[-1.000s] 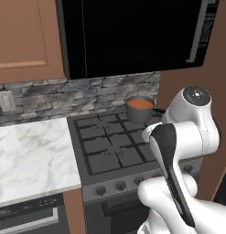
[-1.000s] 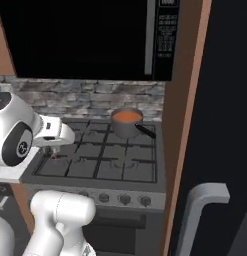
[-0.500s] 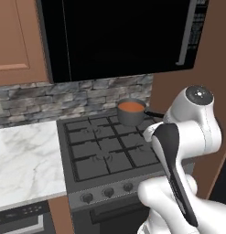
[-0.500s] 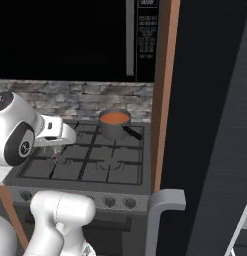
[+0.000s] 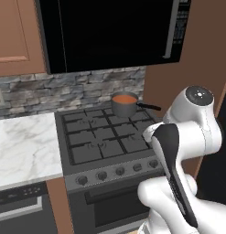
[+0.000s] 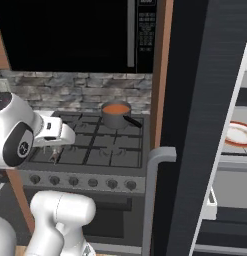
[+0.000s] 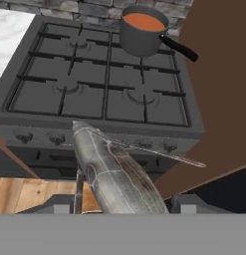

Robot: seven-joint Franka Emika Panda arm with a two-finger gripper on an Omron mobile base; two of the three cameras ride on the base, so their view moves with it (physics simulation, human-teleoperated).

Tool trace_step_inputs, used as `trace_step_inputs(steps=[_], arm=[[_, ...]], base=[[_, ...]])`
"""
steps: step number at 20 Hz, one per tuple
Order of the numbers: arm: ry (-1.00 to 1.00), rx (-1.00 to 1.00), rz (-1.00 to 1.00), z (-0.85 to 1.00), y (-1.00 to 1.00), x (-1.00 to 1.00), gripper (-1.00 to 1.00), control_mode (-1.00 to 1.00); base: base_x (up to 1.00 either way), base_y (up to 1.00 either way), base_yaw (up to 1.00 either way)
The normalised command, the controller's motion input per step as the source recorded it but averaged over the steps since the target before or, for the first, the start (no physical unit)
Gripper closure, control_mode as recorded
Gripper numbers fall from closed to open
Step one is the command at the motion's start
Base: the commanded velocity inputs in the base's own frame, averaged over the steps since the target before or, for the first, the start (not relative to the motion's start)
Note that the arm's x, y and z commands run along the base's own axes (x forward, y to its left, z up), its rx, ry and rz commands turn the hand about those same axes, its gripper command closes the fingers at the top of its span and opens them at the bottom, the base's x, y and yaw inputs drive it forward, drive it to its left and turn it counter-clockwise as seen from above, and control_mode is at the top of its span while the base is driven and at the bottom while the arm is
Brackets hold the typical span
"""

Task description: Retrieve the fish from the fridge and place it on the saucepan with marinade on the stove.

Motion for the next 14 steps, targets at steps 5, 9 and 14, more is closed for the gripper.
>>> trace_step_inputs(steps=[5, 9, 14], arm=[[0.00, 0.00, 0.00, 0.00, 0.00, 0.00, 1.00, 1.00], [-0.03, 0.01, 0.00, 0.03, -0.08, 0.00, 1.00, -1.00], [-0.22, 0.11, 0.00, 0.19, -0.59, 0.00, 1.00, -1.00]], base=[[0.00, 0.00, 0.00], [0.00, -0.15, 0.00], [0.00, 0.00, 0.00]])
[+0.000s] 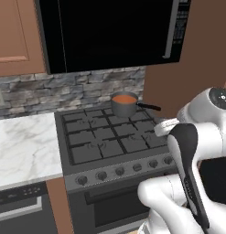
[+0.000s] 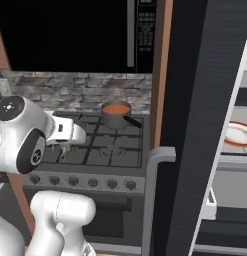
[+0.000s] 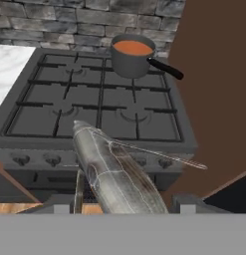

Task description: Retrieve the fish from the fridge and place it on the saucepan with marinade on the stove.

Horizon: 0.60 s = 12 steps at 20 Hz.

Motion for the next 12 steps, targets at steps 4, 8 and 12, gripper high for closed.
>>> trace_step_inputs(steps=[4, 8, 12], arm=[[-0.23, 0.08, 0.01, 0.20, -0.41, 0.03, 1.00, -1.00], [0.00, 0.00, 0.00, 0.13, 0.02, 0.36, 1.00, -1.00], [0.02, 0.00, -0.01, 0.17, 0.23, 0.56, 1.00, -1.00]], base=[[0.00, 0.00, 0.00], [0.00, 0.00, 0.00], [0.00, 0.00, 0.00]])
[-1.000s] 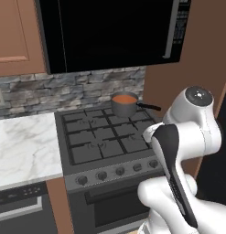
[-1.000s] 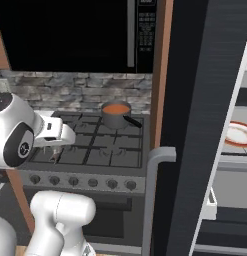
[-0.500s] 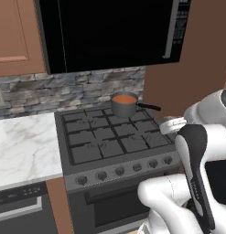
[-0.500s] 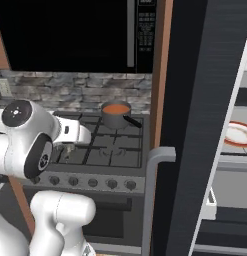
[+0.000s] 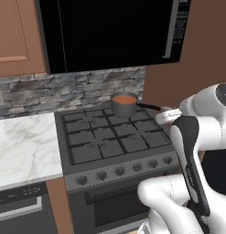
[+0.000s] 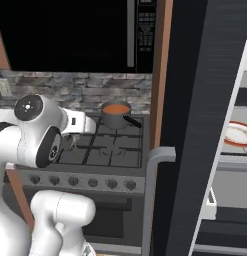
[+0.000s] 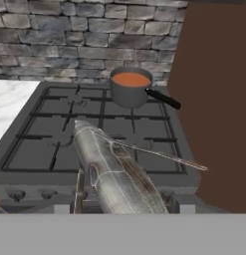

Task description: Retrieve the fish from the fridge and place it on the saucepan with marinade on the stove.

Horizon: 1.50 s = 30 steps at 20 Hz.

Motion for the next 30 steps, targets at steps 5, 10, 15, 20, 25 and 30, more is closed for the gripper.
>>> trace_step_inputs(steps=[5, 10, 15, 20, 25, 30], arm=[[-0.02, 0.00, 0.00, 0.11, 0.06, 0.51, 1.00, -1.00], [-0.06, 0.00, 0.00, -0.04, 0.01, 0.52, 1.00, -1.00], [-0.01, 0.00, 0.00, -0.18, 0.00, 0.47, 1.00, -1.00], [0.00, 0.00, 0.00, 0.00, 0.00, 0.52, 1.00, -1.00], [0.00, 0.00, 0.00, 0.00, 0.00, 0.54, 1.00, -1.00], [0.00, 0.00, 0.00, -0.01, 0.00, 0.58, 1.00, -1.00]], base=[[0.00, 0.00, 0.00], [0.00, 0.00, 0.00], [0.00, 0.00, 0.00], [0.00, 0.00, 0.00], [0.00, 0.00, 0.00], [0.00, 0.00, 0.00]])
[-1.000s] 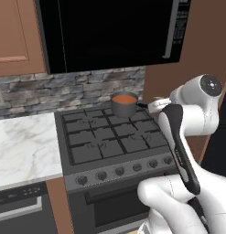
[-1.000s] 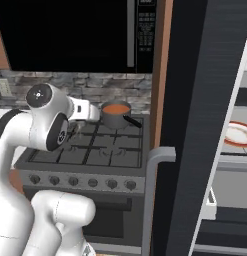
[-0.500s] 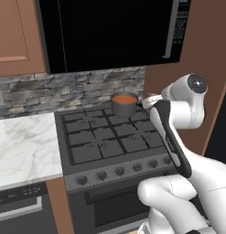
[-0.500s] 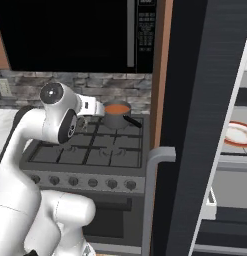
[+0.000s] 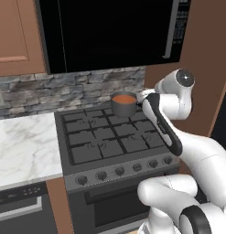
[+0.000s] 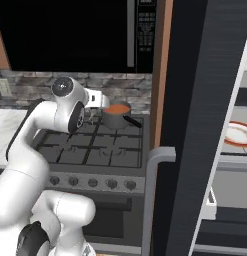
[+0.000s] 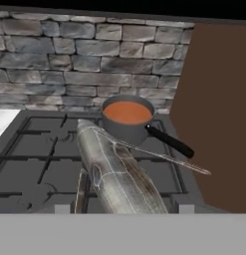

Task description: Retrieve the fish from the fridge and place it on the saucepan with marinade on the stove.

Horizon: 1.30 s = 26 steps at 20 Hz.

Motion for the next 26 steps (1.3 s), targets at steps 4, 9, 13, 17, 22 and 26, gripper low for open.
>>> trace_step_inputs(steps=[4, 9, 13, 17, 22, 26], arm=[[0.00, 0.00, 0.00, -0.21, 0.00, 0.54, 1.00, -1.00], [0.00, 0.00, 0.00, -0.32, 0.00, 0.33, 1.00, -1.00], [-0.01, 0.00, 0.00, -0.06, 0.00, 0.39, 1.00, -1.00], [-0.01, 0.00, 0.00, -0.03, 0.00, 0.44, 1.00, -1.00], [0.00, 0.00, 0.00, -0.08, 0.00, 0.40, 1.00, -1.00], [0.00, 0.00, 0.00, -0.21, 0.00, 0.38, 1.00, -1.00]], base=[[0.00, 0.00, 0.00], [0.00, 0.00, 0.00], [0.00, 0.00, 0.00], [0.00, 0.00, 0.00], [0.00, 0.00, 0.00], [0.00, 0.00, 0.00]])
